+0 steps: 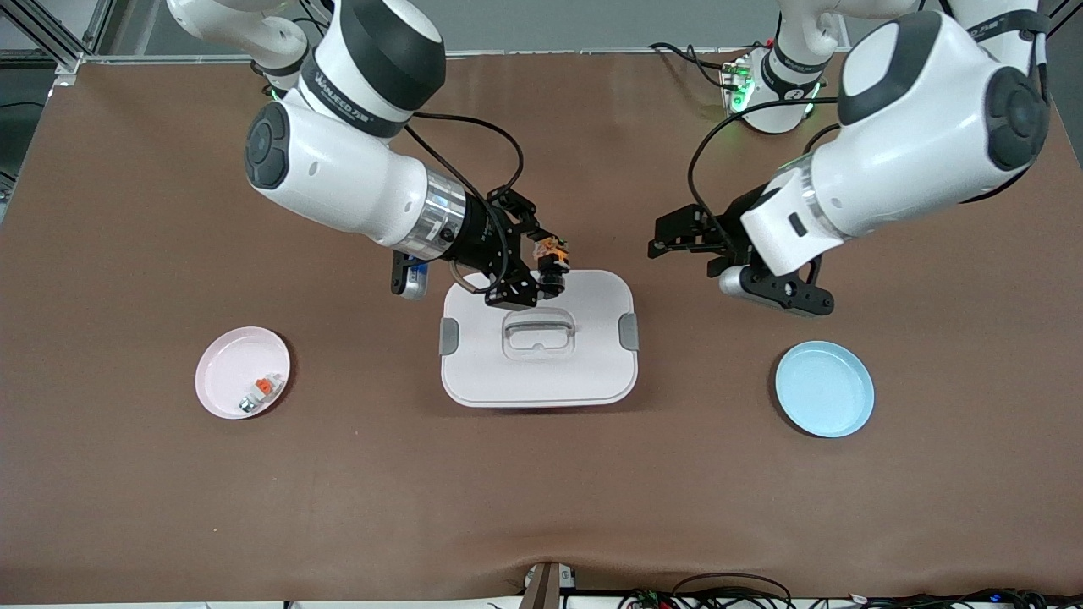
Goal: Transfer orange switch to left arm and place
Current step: 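Grasp the switch with the left gripper beside the right gripper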
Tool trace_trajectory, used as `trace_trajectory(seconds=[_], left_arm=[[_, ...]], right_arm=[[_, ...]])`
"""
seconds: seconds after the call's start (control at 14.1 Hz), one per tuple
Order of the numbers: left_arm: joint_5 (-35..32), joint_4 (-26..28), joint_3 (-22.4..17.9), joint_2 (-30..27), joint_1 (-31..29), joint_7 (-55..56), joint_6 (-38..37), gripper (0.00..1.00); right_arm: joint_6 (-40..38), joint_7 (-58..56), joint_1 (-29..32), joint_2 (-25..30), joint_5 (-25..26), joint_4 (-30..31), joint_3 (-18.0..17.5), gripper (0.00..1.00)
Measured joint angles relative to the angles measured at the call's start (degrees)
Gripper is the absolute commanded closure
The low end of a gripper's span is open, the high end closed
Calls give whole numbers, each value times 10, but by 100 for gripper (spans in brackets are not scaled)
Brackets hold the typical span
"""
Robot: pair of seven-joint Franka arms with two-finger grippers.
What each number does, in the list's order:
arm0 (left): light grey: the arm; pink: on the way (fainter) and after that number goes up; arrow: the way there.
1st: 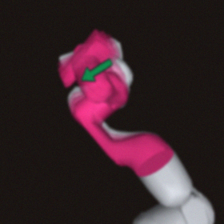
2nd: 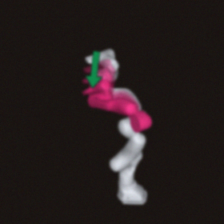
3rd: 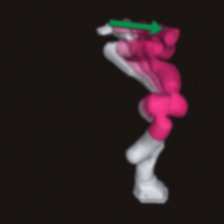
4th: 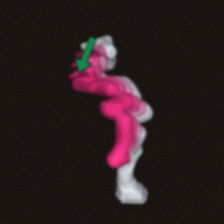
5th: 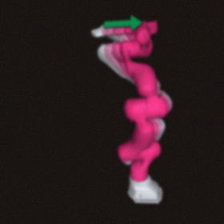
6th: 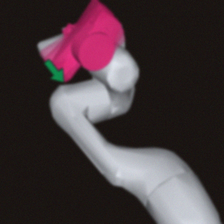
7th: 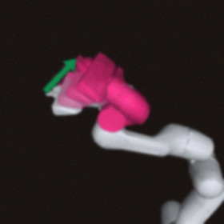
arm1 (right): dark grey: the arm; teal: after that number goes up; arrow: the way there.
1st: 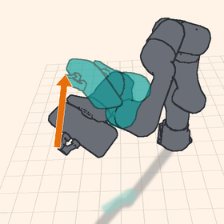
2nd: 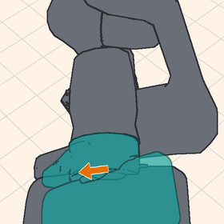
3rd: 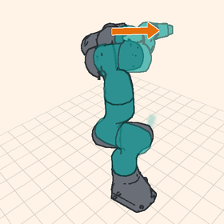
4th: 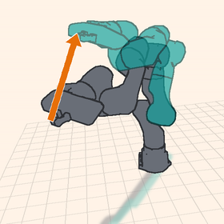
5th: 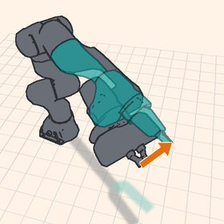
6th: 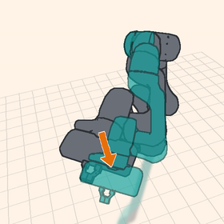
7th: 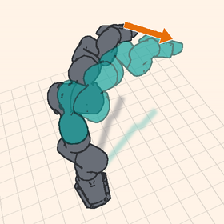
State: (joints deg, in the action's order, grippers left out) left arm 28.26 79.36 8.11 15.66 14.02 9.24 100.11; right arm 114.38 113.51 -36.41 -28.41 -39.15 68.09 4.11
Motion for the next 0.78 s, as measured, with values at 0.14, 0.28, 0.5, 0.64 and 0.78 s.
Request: trace_trajectory(seconds=[0.14, 0.28, 0.5, 0.64, 0.78], left_arm=[[58, 0, 0, -4, -12, -31, 2, 0], [95, 1, 0, -4, -15, -40, 21, 0], [129, 5, 0, 2, -8, -42, 62, 0], [145, 8, 1, 10, -2, -42, 78, 0], [159, 14, 1, 19, 1, -54, 86, 0]], right_arm=[[19, 12, -10, -6, 0, -1, 0, 100], [30, 29, -19, -16, 0, -12, 0, 100], [42, 52, -23, -39, 0, -41, 0, 100], [46, 55, -25, -47, 0, -51, 0, 100], [46, 56, -26, -50, 0, -56, 0, 100]])
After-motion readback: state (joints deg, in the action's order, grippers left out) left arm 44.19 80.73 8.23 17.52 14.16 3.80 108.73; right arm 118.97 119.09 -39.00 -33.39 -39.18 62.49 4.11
